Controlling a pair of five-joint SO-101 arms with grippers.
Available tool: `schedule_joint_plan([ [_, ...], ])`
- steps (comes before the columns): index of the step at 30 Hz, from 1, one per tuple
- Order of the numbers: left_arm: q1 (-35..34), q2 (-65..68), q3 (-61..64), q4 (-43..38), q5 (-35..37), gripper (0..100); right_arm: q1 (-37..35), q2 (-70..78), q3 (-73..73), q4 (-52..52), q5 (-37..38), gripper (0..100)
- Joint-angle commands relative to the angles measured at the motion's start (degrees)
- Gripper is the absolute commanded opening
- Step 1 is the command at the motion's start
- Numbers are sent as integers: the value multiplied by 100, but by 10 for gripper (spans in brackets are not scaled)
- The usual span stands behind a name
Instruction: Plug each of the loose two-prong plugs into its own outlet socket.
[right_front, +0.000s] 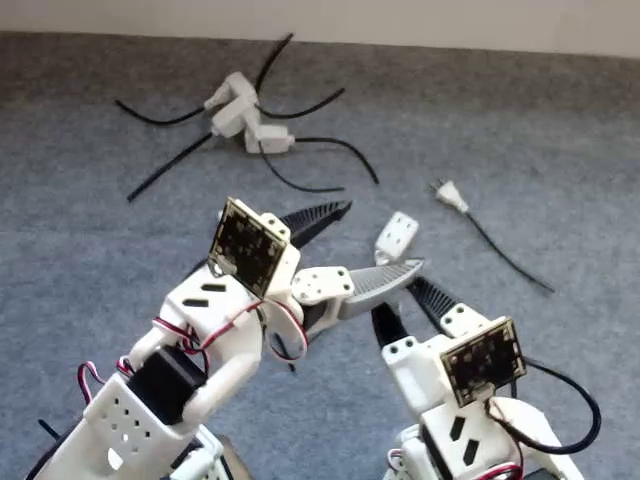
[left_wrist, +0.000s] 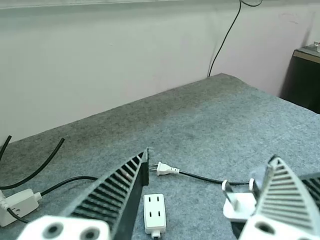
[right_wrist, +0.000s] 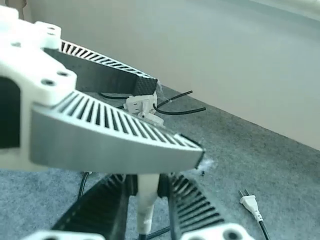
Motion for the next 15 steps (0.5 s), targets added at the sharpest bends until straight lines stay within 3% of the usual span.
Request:
schedule_joint_plan([
  [1, -303, 48, 22, -167, -26, 337, 101, 13, -514, 92, 26, 8],
  [15, -549, 48, 927, -1055, -18, 337, 101, 22, -708, 215, 26, 8],
])
